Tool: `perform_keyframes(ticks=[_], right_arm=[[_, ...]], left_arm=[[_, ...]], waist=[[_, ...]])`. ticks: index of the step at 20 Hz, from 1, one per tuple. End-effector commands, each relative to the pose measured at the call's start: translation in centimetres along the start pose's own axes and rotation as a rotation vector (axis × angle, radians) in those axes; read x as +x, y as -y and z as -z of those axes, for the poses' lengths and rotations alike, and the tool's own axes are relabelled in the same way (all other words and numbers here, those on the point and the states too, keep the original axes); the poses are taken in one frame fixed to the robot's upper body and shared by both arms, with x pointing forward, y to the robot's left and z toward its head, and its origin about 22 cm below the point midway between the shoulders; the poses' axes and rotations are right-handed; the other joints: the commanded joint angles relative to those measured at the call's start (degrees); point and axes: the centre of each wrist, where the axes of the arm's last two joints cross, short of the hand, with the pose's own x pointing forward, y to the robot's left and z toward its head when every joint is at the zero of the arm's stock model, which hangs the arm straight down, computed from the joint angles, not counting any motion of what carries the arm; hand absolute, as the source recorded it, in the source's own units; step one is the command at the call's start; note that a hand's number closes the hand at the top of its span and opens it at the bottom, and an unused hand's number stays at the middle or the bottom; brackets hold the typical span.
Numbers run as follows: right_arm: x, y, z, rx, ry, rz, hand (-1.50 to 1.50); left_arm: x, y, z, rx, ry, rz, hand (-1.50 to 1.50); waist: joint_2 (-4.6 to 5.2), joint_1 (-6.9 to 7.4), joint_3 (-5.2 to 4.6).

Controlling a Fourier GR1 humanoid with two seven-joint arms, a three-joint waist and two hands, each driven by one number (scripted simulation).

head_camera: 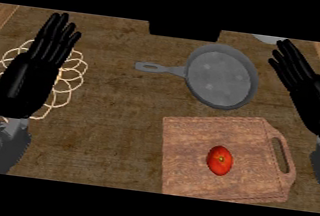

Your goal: Pick the tomato from the cutting board and place it in the pan

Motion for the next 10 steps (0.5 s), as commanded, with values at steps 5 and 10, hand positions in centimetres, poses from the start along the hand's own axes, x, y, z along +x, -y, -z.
perform_keyframes(ticks=[5, 10], right_arm=[[-2.5, -4.3, 1.2, 0.033, 0.016, 0.14, -1.5], [-7.7, 1.3, -5.1, -0.38, -0.309, -0.089, -1.5]], left_arm=[[-5.3, -4.3, -6.9, 0.121, -0.418, 0.332, 0.0], [-7.3, -4.9, -10.7, 0.193, -0.578, 0.38, 0.0]], waist=[[0.45, 3.0, 0.71], [-0.19, -0.82, 0.61]])
